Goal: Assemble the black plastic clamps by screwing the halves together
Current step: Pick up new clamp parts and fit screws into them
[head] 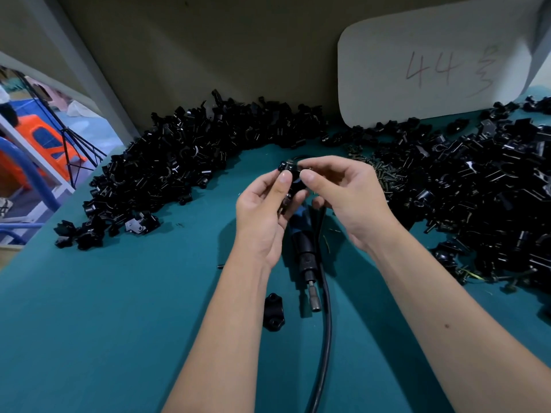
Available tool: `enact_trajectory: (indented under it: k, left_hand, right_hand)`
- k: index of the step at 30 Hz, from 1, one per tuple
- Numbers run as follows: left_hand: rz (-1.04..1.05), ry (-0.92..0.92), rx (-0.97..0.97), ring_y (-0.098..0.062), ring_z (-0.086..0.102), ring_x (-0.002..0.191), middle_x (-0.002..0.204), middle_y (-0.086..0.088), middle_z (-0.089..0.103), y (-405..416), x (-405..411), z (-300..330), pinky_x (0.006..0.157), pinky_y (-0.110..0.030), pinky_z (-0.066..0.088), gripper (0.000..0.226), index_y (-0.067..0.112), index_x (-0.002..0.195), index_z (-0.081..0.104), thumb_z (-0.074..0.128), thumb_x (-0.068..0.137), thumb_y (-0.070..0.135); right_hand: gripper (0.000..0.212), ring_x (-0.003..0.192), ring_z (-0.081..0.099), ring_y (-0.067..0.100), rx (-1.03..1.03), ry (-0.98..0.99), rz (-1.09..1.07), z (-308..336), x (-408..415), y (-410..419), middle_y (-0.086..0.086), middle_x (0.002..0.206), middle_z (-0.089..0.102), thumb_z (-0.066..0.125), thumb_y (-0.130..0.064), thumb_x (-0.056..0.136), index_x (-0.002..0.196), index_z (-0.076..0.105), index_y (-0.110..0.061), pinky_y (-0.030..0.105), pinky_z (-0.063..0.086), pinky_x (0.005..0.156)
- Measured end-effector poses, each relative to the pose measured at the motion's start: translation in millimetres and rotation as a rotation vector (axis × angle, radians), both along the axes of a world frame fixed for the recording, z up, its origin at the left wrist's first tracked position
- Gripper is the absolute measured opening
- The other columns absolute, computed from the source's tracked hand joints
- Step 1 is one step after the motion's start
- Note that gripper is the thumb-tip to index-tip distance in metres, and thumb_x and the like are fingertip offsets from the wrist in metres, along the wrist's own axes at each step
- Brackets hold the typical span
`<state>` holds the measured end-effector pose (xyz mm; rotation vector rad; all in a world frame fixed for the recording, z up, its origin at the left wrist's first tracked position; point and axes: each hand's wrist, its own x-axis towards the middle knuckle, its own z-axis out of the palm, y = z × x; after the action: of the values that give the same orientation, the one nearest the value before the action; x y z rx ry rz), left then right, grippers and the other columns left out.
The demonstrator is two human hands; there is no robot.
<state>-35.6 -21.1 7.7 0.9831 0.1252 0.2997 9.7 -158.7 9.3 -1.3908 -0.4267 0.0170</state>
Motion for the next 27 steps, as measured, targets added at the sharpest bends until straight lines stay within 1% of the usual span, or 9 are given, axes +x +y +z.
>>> enact_trajectory:
  k: [1,3,7,12,14,17,23,25,27]
  left_hand:
    - [-0.014,0.0,-0.006,-0.01,0.069,0.078,0.091,-0.001,0.073,0,-1,1,0.07,-0.02,0.058,0.004,0.009,0.097,0.068,0.065,0.097,0.011]
    - [-0.045,0.017,-0.027,-0.009,0.066,0.072,0.083,0.002,0.071,-3,-3,3,0.066,-0.02,0.055,0.014,0.014,0.09,0.063,0.058,0.103,0.012]
    - [0.005,0.041,-0.071,-0.012,0.056,0.06,0.074,0.0,0.064,-3,-5,5,0.051,-0.02,0.041,0.025,0.016,0.077,0.06,0.051,0.101,0.012]
    - [0.002,0.028,0.09,-0.01,0.046,0.055,0.077,-0.004,0.061,-2,-5,5,0.043,-0.02,0.028,0.01,0.016,0.082,0.053,0.059,0.089,0.021]
    - [0.048,0.077,0.152,-0.009,0.045,0.053,0.084,-0.01,0.064,-5,-4,2,0.042,-0.018,0.03,0.015,0.015,0.091,0.056,0.065,0.088,0.027]
    - [0.107,0.126,0.149,-0.008,0.043,0.053,0.084,-0.008,0.066,-6,-2,0,0.041,-0.017,0.032,0.023,0.012,0.102,0.061,0.069,0.091,0.03]
    - [0.076,0.143,0.181,-0.009,0.041,0.051,0.087,-0.01,0.056,-2,0,1,0.039,-0.02,0.03,0.028,0.014,0.099,0.057,0.066,0.083,0.036]
    - [0.062,0.152,0.279,-0.008,0.039,0.047,0.079,-0.008,0.052,2,1,0,0.037,-0.019,0.027,0.031,0.017,0.098,0.054,0.063,0.086,0.044]
    - [0.056,0.141,0.36,-0.007,0.036,0.044,0.065,0.001,0.044,6,1,0,0.037,-0.018,0.025,0.031,0.021,0.086,0.049,0.06,0.089,0.05]
  right_hand:
    - [0.018,0.081,0.069,0.013,-0.007,-0.029,-0.013,0,1,1,0.006,0.096,0.079,0.082,-0.021,0.085,0.103,0.081,-0.02,0.026,0.053,0.063]
    - [0.019,0.078,0.07,0.012,-0.06,-0.115,-0.062,0,1,4,0.003,0.093,0.079,0.084,-0.021,0.084,0.103,0.081,-0.02,0.029,0.055,0.064]
    - [0.021,0.087,0.073,0.014,-0.245,-0.285,-0.158,-1,-2,8,-0.007,0.093,0.078,0.086,-0.026,0.084,0.103,0.08,-0.023,0.045,0.06,0.08]
    - [0.019,0.085,0.071,0.011,-0.318,-0.344,-0.175,2,-8,12,-0.01,0.091,0.076,0.084,-0.023,0.087,0.105,0.079,-0.019,0.043,0.06,0.075]
    - [0.021,0.09,0.071,0.011,-0.323,-0.353,-0.108,3,-10,12,-0.01,0.096,0.077,0.081,-0.017,0.088,0.109,0.08,-0.019,0.04,0.059,0.082]
    - [0.029,0.095,0.073,0.011,-0.338,-0.371,-0.074,3,-12,12,-0.009,0.101,0.078,0.083,-0.01,0.085,0.113,0.08,-0.017,0.037,0.058,0.089]
    - [0.031,0.093,0.075,0.012,-0.214,-0.247,-0.102,2,-15,19,-0.003,0.097,0.079,0.085,-0.004,0.081,0.11,0.078,-0.01,0.04,0.061,0.089]
    - [0.029,0.09,0.076,0.015,-0.172,-0.223,-0.108,3,-15,21,-0.001,0.095,0.079,0.086,-0.003,0.08,0.107,0.078,-0.009,0.042,0.062,0.088]
    - [0.029,0.088,0.076,0.017,-0.173,-0.22,-0.12,3,-16,22,0.0,0.093,0.079,0.088,-0.005,0.079,0.106,0.078,-0.009,0.042,0.062,0.087]
